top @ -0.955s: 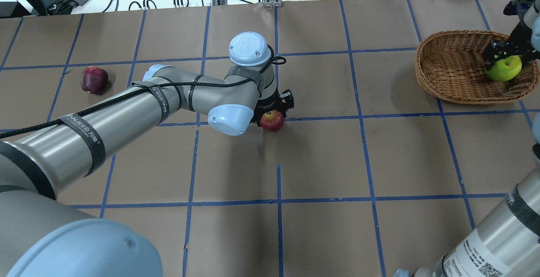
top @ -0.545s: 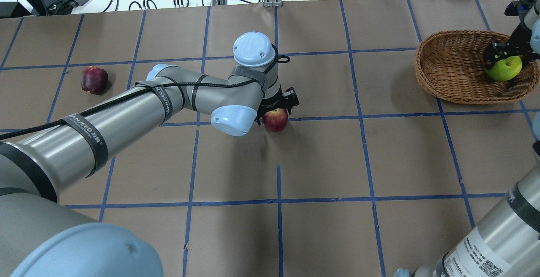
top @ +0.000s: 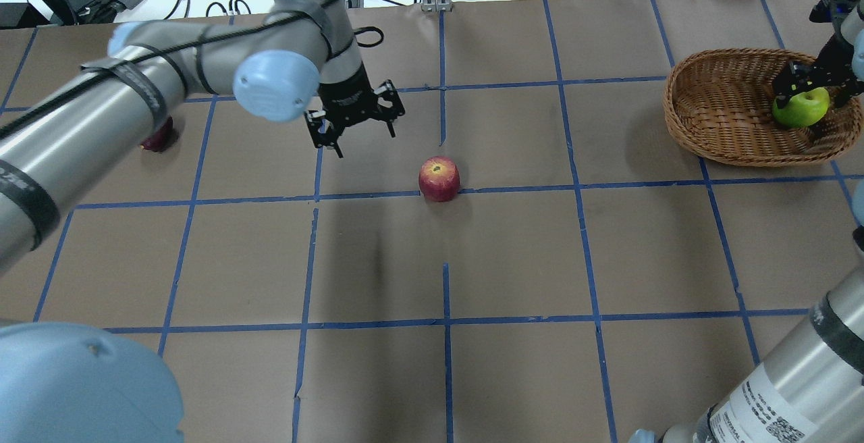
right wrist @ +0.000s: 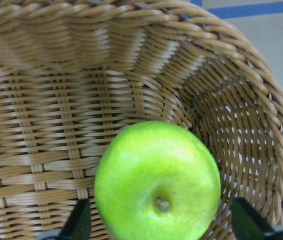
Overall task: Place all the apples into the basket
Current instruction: 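Reach the right gripper to the red apple while the left reaches the dark red apple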
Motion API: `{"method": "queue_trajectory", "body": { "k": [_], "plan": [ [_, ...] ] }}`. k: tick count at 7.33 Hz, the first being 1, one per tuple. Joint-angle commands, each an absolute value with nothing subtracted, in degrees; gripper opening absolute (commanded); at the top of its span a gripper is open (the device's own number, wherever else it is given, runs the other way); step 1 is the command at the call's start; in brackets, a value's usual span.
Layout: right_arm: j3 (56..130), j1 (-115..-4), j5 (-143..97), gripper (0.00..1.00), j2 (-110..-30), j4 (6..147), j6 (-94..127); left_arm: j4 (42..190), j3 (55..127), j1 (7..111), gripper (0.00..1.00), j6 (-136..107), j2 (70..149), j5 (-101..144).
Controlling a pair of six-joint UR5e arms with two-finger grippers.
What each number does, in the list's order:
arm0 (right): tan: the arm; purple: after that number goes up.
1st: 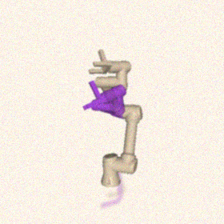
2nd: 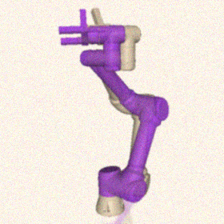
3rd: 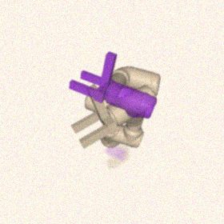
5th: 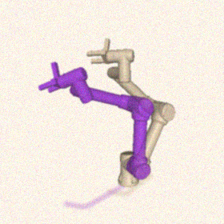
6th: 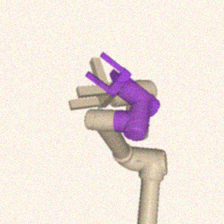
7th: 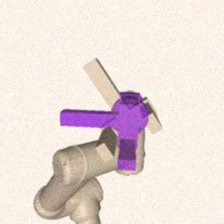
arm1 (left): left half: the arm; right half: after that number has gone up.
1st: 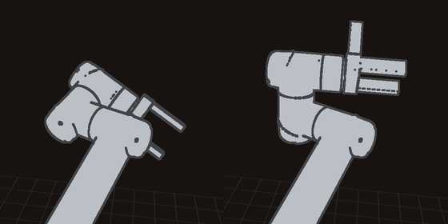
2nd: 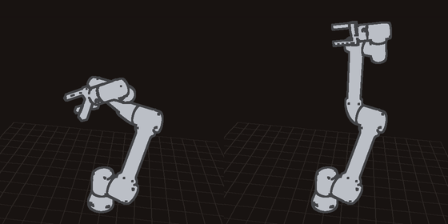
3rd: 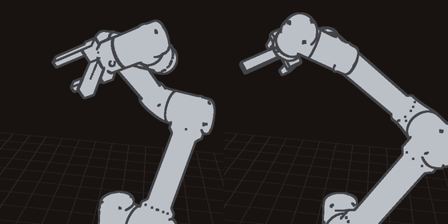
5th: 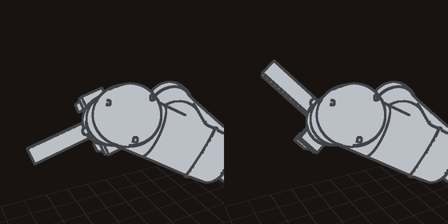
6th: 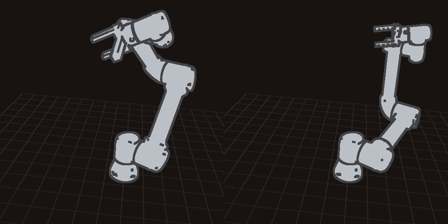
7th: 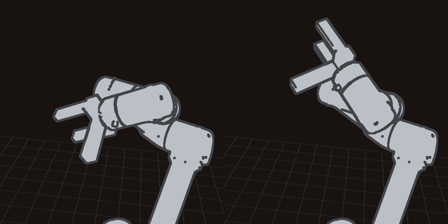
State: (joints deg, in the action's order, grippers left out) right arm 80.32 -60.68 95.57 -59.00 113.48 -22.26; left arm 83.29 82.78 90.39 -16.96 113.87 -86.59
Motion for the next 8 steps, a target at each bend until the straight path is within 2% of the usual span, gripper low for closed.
{"method": "queue_trajectory", "body": {
  "k": [1, 4, 7, 8],
  "plan": [
    [80.1, -69.6, 91.3, 1.0, -66.6, 101.4, -10.4, 86.9, 82.8, 77.2, 1.0, 6.0, 112.3, -89.6],
    [80.2, -90.7, 90.3, 1.0, -67.0, 101.8, 16.9, 75.5, 78.9, 72.3, 1.0, 19.8, 117.8, -95.6],
    [80.7, -99.5, 83.5, 1.0, -62.0, 101.9, 28.3, 64.2, 78.2, 65.5, 1.0, 34.8, 125.1, -95.5],
    [80.7, -102.7, 83.5, 1.0, -59.8, 105.9, 32.0, 60.9, 78.5, 64.9, 1.0, 37.9, 127.1, -95.5]
  ]
}}
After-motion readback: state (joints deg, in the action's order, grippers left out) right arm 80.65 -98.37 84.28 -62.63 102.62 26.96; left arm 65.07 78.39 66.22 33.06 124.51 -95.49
